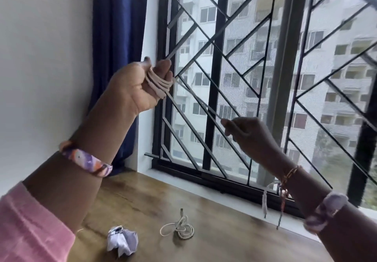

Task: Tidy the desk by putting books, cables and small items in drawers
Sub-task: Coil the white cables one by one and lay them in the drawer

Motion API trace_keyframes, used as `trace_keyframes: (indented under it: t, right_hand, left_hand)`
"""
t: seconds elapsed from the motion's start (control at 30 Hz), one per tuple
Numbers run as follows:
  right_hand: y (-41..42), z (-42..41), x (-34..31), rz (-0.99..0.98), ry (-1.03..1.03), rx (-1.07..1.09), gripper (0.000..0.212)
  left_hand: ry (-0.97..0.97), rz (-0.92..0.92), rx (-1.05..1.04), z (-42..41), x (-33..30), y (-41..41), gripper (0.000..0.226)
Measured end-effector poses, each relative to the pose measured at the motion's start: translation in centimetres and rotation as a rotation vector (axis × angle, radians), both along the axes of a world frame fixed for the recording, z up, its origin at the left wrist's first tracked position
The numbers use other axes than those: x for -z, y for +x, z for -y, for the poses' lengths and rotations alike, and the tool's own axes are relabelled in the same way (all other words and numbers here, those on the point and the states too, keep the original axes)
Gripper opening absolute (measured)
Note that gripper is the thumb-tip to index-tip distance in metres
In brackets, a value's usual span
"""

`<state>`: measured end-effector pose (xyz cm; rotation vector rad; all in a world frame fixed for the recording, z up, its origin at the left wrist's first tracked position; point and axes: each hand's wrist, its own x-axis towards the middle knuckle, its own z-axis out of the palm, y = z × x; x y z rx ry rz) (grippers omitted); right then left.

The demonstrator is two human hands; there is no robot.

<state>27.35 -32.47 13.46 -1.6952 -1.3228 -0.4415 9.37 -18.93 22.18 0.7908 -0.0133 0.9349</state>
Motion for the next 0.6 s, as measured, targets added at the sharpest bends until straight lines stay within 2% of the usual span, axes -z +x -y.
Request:
trace_keyframes:
  t: [0.1,0.2,0.23,0.27,0.3,0.33,0.37,0.4,0.43,0.47,0.5,0.53,0.6]
  right_hand:
    - [-1.9,0.0,-0.3,0.192,-0.111,0.039,0.031]
    - [-4.2,0.8,-1.0,0.343,-0.205,0.034,0.025]
    - [-4.8,1.1,-1.2,0.392,-0.212,0.046,0.025]
    - [-5.2,1.4,-1.4,0.431,-0.194,0.063,0.025]
    - [-5.3,1.7,-1.6,0.459,-0.155,0.089,0.024]
    - [-5.2,1.9,-1.9,0.478,-0.108,0.127,0.023]
    - [-4.8,2.1,-2.2,0.486,-0.067,0.165,0.022]
    - [-4.3,2.3,-2.5,0.481,-0.037,0.192,0.021]
    - [-3.7,2.4,-2.8,0.466,-0.018,0.204,0.020]
    - [-2.9,2.4,-2.9,0.446,-0.008,0.202,0.020]
    - [-2.2,2.4,-3.0,0.420,-0.002,0.191,0.020]
    - [-1.4,2.3,-2.9,0.385,0.004,0.172,0.021]
    - [-0.1,2.0,-2.3,0.318,0.027,0.133,0.025]
  left_hand:
    - [-0.035,0.028,-0.185,-0.9,-0.2,1.2,0.030]
    - [0.089,-0.036,-0.470,-2.4,0.4,2.6,0.034]
    - [0.254,-0.056,-0.700,-3.4,1.2,3.1,0.034]
    - [0.533,-0.134,-1.001,-4.4,2.2,3.2,0.034]
    - [0.889,-0.261,-1.265,-5.2,3.4,3.2,0.036]
    - [1.251,-0.375,-1.400,-5.7,4.6,3.0,0.038]
    - [1.527,-0.469,-1.372,-5.7,5.7,2.8,0.037]
    - [1.702,-0.559,-1.242,-5.6,6.6,2.7,0.036]
    - [1.757,-0.675,-1.064,-5.1,7.4,2.6,0.037]
    - [1.693,-0.797,-0.844,-4.2,7.8,2.4,0.038]
    - [1.548,-0.885,-0.566,-3.5,8.0,2.2,0.039]
    - [1.382,-0.905,-0.319,-2.7,8.1,1.9,0.041]
    - [1.160,-0.819,-0.040,-1.2,8.0,1.1,0.048]
